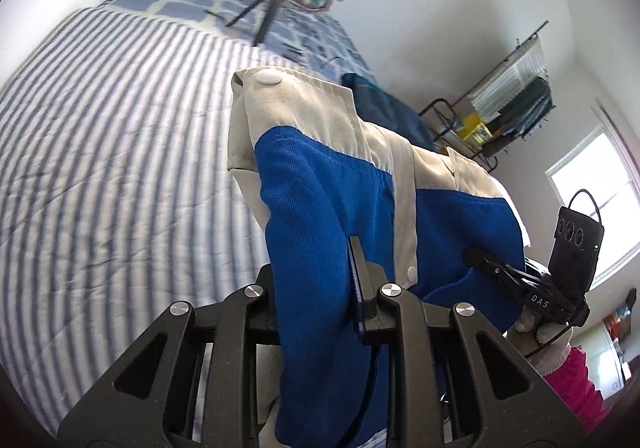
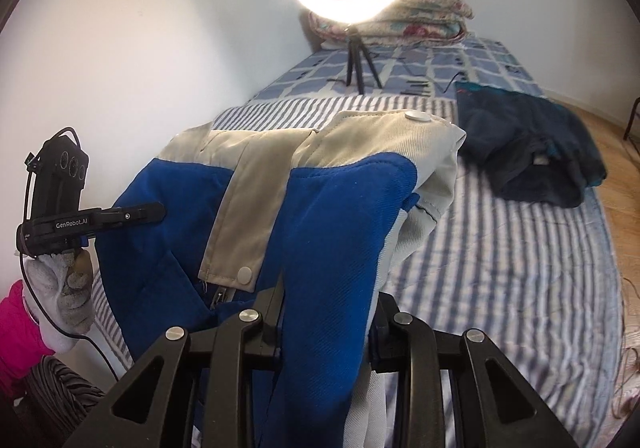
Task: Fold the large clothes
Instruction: 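Lift the folded jacket with both tools and carry it up the bed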
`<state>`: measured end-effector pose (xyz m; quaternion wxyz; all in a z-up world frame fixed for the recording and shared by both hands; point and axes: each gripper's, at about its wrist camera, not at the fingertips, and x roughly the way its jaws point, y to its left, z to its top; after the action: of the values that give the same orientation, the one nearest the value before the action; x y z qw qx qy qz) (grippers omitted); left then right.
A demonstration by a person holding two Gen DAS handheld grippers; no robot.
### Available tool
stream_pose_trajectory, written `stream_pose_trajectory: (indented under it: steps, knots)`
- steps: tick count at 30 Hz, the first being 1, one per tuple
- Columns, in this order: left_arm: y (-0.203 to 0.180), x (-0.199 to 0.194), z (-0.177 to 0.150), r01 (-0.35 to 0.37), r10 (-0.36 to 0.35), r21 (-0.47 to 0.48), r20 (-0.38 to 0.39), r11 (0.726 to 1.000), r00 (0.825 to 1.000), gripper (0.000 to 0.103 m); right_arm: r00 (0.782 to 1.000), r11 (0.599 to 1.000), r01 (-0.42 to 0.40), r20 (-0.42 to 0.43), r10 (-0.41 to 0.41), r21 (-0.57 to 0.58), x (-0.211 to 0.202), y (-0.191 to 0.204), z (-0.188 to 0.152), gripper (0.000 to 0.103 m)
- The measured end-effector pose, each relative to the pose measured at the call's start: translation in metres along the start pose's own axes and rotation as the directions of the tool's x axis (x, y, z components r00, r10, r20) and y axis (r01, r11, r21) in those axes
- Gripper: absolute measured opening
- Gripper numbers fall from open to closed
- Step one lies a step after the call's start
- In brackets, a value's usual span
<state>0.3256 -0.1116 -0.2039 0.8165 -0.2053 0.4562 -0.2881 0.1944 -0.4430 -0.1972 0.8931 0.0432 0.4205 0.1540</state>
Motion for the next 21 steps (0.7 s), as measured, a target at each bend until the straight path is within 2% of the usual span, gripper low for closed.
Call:
stream_pose_trajectory:
  steps: [11,21]
  knots:
    - [-0.082,0.072,0.052,0.07,-0.071,0.101,0.006,0.992,0.997,0.021,0.99,0.992,0.127,0.064,-0.127,-0.003,-0.044,-0.077,0.04,0.029]
    - [-0.134,0.165,0.115,0.112,-0.116,0.16,0.018,0.981,0.993,0.021,0.965,0.969,0.246,0.098,-0.242,-0.025,-0.045,-0.156,0.105,0.028]
